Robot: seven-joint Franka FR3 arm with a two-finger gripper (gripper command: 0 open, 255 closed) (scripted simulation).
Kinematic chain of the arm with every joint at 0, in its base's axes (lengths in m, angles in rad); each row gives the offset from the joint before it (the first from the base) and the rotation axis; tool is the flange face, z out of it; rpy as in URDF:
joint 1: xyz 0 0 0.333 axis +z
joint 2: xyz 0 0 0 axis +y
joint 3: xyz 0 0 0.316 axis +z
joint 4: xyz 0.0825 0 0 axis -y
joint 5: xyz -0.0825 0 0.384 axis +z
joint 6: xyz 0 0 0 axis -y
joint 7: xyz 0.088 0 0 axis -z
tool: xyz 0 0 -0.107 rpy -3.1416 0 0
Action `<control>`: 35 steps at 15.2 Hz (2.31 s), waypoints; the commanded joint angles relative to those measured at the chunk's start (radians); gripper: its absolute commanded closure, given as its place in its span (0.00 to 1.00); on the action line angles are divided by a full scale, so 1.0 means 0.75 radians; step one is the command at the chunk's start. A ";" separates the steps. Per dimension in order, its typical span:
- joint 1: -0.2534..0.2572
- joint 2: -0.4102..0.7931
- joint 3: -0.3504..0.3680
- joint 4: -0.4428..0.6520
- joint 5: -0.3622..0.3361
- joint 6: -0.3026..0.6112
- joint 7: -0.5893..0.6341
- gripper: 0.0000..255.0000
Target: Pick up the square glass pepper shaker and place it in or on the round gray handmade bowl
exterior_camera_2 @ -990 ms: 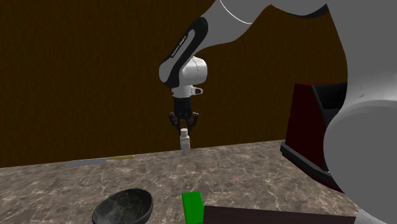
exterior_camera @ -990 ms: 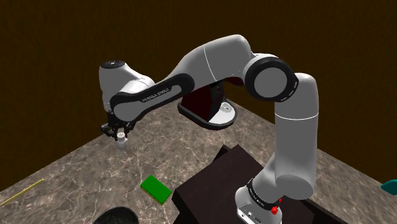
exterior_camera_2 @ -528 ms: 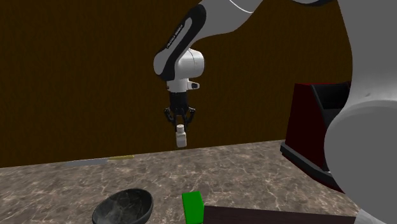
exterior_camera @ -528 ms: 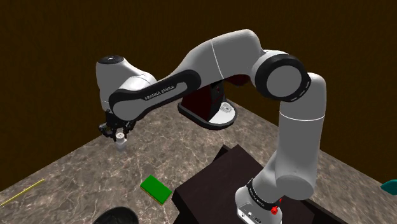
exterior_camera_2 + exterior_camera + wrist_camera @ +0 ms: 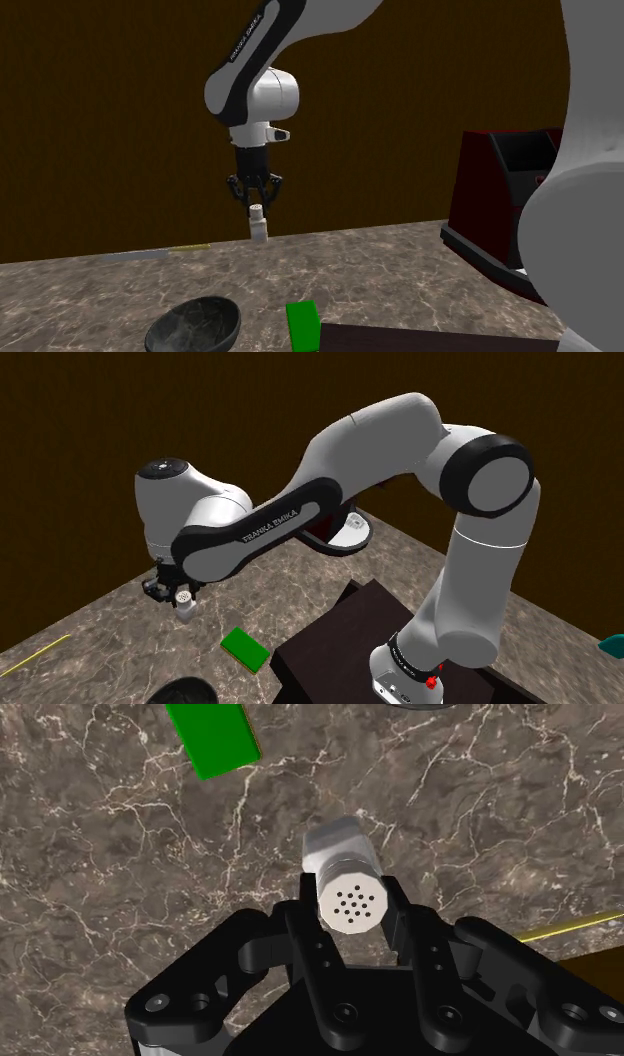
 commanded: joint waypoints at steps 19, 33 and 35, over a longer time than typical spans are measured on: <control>0.260 -0.104 0.153 -0.183 0.010 0.063 0.428 1.00; 0.321 0.089 0.072 -0.205 -0.135 0.254 0.525 1.00; 0.328 0.107 0.063 -0.204 -0.148 0.270 0.533 1.00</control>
